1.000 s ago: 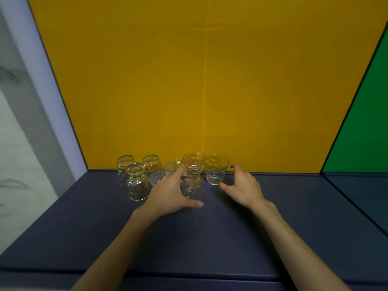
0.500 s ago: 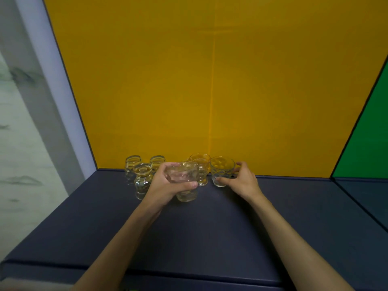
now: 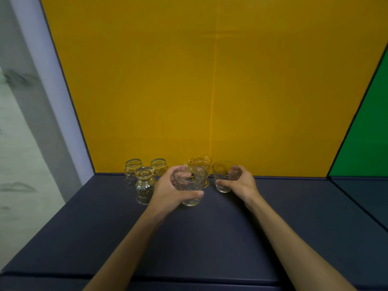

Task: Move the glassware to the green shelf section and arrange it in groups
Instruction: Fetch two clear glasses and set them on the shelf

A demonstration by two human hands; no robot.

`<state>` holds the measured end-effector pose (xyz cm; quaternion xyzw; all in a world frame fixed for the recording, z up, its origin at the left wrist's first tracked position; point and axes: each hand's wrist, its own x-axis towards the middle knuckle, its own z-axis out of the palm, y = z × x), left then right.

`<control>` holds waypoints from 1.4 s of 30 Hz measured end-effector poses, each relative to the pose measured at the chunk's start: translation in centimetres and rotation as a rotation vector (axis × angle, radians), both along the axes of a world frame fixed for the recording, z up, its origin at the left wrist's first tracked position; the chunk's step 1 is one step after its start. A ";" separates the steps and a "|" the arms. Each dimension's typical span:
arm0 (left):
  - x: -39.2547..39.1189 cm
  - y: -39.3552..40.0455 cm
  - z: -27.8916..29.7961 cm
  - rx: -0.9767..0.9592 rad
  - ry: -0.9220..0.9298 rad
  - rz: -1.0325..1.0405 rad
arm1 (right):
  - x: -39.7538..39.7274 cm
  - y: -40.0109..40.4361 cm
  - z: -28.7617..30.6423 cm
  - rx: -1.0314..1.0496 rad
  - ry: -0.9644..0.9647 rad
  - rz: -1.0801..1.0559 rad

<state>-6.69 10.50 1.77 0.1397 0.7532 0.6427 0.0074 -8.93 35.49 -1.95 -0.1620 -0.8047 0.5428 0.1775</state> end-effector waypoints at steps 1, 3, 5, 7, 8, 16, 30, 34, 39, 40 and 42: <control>0.0 0.1 -0.1 0.002 0.001 0.001 | 0.4 0.2 -0.1 0.007 0.002 -0.004; -0.1 0.7 -0.3 0.016 -0.008 -0.002 | 1.4 0.5 -0.1 0.014 0.005 -0.022; 0.1 1.7 -0.4 0.045 -0.014 -0.008 | 2.5 0.6 0.4 0.021 0.015 -0.050; 0.4 2.9 -0.4 0.063 -0.010 -0.024 | 3.6 0.7 1.0 0.034 0.034 -0.079; 0.5 3.5 -0.5 0.075 -0.010 -0.037 | 4.2 0.7 1.4 0.044 0.044 -0.094; 2.7 9.0 -0.6 0.153 -0.020 -0.160 | 11.6 3.2 3.5 0.118 0.120 -0.228; 12.8 22.9 0.2 0.165 0.006 -0.286 | 27.3 14.7 4.0 0.099 0.131 -0.418; 17.2 28.2 0.7 0.189 -0.002 -0.279 | 31.9 19.4 3.9 0.098 0.151 -0.431; 22.2 34.9 1.0 0.135 -0.010 -0.330 | 37.9 25.8 3.6 0.127 0.132 -0.412; 23.1 36.1 0.8 0.126 -0.010 -0.332 | 38.9 27.0 3.5 0.133 0.127 -0.407; 24.8 38.4 0.4 0.112 -0.013 -0.333 | 40.6 29.4 3.2 0.122 0.130 -0.402</control>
